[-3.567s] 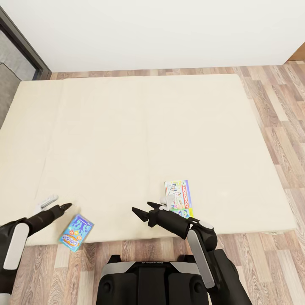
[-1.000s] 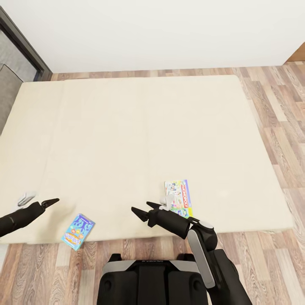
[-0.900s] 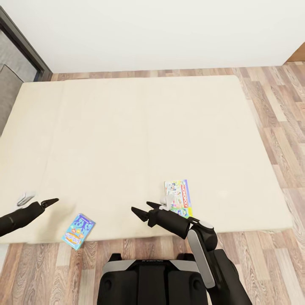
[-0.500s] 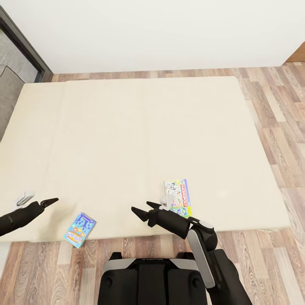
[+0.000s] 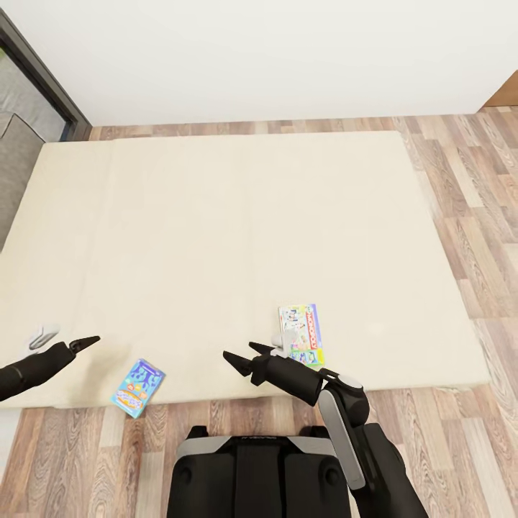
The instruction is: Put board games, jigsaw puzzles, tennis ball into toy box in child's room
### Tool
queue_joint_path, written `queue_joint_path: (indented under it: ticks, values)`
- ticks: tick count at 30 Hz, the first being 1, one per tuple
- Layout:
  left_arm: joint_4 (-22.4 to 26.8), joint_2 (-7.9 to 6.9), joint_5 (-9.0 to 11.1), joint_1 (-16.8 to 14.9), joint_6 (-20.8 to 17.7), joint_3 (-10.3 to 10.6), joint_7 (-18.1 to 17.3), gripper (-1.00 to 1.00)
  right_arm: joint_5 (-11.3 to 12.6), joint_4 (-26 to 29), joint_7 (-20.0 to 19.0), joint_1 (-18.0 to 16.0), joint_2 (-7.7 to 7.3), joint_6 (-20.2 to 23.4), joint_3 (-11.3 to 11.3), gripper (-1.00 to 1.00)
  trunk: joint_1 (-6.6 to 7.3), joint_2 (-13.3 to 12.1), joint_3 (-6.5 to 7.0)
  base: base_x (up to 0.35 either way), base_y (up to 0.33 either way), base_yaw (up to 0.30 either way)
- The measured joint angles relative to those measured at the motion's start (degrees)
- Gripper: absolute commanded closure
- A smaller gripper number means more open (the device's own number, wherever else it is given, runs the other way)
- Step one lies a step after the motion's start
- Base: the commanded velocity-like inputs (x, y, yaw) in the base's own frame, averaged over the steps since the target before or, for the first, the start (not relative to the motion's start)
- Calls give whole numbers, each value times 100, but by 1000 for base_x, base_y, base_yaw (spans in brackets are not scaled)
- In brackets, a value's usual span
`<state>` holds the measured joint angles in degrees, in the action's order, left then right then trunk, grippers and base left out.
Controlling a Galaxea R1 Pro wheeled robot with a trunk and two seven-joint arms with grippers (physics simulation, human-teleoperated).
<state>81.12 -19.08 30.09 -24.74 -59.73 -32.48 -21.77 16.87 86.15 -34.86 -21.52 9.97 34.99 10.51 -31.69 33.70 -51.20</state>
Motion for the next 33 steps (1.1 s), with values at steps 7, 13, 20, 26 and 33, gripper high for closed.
queue_joint_path:
  ticks: [7, 13, 20, 26, 33]
  values:
    - [0, -1, -2, 0, 1, -2, -115, -100, -1, -14, 17, 0, 0, 0, 7, -100, 44, -80, 36, 0, 0, 0]
    - [0, -7, -13, 0, 2, -10, -304, -100, 0, -8, 22, 0, 0, -1, 9, -100, 176, -322, 144, 0, 0, 0]
    - [0, -45, -16, 0, 2, -12, -351, -100, -1, -5, 28, 0, 0, -1, 20, -100, 330, -603, 270, 0, 0, 0]
    - [0, -51, -17, 0, 2, -12, -356, -100, -5, -5, 36, -2, 0, -1, 29, -100, 462, -844, 378, 0, 0, 0]
    - [0, -52, -17, 0, 2, -12, -357, -100, -9, -11, 37, 0, 0, -7, 42, -100, 594, -1087, 487, 0, 0, 0]
